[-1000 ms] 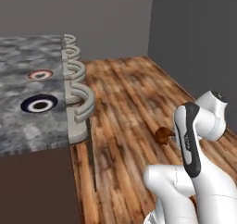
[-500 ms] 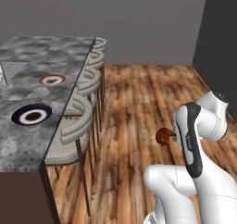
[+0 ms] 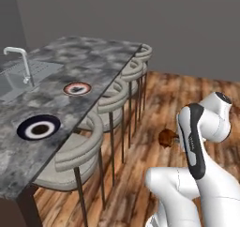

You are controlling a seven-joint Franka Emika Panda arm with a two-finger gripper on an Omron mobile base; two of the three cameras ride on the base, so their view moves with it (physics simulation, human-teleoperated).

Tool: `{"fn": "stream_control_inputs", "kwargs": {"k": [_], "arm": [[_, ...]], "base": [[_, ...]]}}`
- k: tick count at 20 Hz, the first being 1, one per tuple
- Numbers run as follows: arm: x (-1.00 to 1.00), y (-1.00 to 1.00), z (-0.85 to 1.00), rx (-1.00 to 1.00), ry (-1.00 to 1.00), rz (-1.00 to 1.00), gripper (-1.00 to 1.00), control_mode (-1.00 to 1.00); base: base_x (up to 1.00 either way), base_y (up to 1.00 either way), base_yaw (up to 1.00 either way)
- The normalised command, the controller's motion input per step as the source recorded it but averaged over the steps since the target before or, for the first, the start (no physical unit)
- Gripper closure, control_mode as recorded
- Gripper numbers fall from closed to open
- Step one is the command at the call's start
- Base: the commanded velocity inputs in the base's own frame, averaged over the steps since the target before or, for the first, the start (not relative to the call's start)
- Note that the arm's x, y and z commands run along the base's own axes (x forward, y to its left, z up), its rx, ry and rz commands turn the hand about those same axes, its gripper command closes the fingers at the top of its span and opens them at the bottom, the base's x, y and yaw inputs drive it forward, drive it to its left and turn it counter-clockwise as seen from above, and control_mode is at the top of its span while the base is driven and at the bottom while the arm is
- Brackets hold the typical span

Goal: Take the chicken drumsticks from the pan and place one on each plate on the dining counter.

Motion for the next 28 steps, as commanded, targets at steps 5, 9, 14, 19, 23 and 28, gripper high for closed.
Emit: {"fn": "stream_control_inputs", "kwargs": {"k": [5,9,14,19,23,28], "arm": [[0.0,0.0,0.0,0.0,0.0,0.0,1.0,1.0],[0.0,0.0,0.0,0.0,0.0,0.0,1.0,1.0],[0.0,0.0,0.0,0.0,0.0,0.0,1.0,1.0],[0.0,0.0,0.0,0.0,0.0,0.0,1.0,1.0],[0.0,0.0,0.0,0.0,0.0,0.0,1.0,1.0],[0.0,0.0,0.0,0.0,0.0,0.0,1.0,1.0]], "base": [[0.77,-0.71,0.55],[0.58,-0.77,0.54],[0.45,-0.61,0.47],[0.41,-0.42,0.41],[0.41,-0.28,0.42],[0.45,-0.15,0.42]]}}
